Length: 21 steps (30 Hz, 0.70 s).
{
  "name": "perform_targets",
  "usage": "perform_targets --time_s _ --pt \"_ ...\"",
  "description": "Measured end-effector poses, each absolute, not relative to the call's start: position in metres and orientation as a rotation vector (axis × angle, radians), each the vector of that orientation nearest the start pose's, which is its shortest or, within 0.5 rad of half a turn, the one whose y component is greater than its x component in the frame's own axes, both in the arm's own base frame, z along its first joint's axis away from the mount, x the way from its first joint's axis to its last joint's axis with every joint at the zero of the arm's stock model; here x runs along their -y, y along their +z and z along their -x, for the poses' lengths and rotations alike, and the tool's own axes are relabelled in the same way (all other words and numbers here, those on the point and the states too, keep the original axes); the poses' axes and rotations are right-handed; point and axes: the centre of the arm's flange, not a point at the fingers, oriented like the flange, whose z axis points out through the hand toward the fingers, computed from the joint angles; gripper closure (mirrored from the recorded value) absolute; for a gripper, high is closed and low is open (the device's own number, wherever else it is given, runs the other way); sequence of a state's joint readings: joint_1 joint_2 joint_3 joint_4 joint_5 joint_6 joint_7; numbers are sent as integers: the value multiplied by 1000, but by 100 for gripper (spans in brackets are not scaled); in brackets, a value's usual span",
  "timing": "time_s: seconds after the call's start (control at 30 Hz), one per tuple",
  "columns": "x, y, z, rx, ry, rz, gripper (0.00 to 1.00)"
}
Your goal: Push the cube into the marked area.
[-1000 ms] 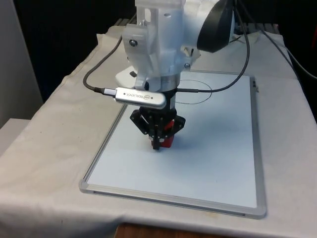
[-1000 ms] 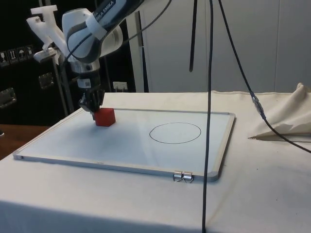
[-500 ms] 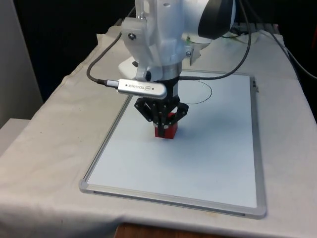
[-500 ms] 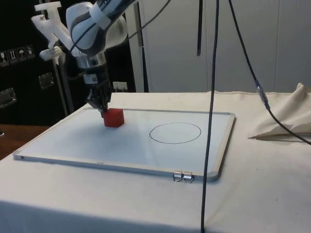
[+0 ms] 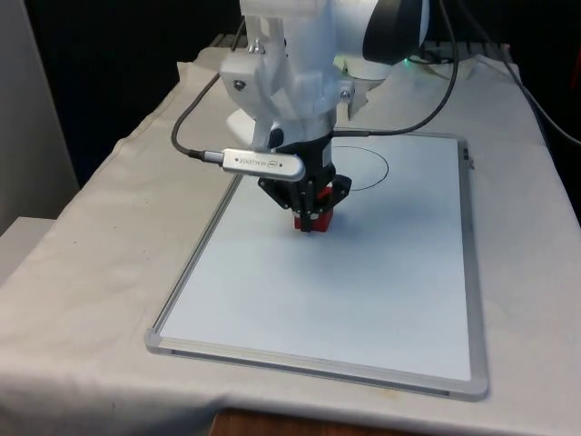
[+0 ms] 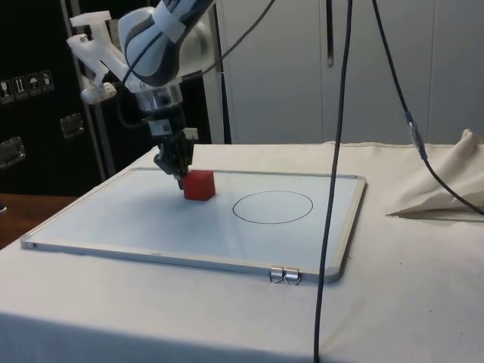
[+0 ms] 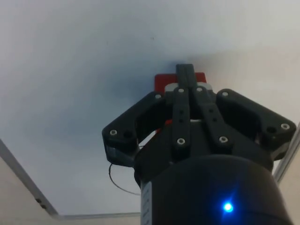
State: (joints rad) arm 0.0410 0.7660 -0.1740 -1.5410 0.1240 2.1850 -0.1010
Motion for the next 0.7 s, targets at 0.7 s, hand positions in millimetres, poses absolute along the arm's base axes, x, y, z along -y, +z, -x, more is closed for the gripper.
perform_targets --time_s 0.7 --pt "68 189 -629 -58 343 3097 100"
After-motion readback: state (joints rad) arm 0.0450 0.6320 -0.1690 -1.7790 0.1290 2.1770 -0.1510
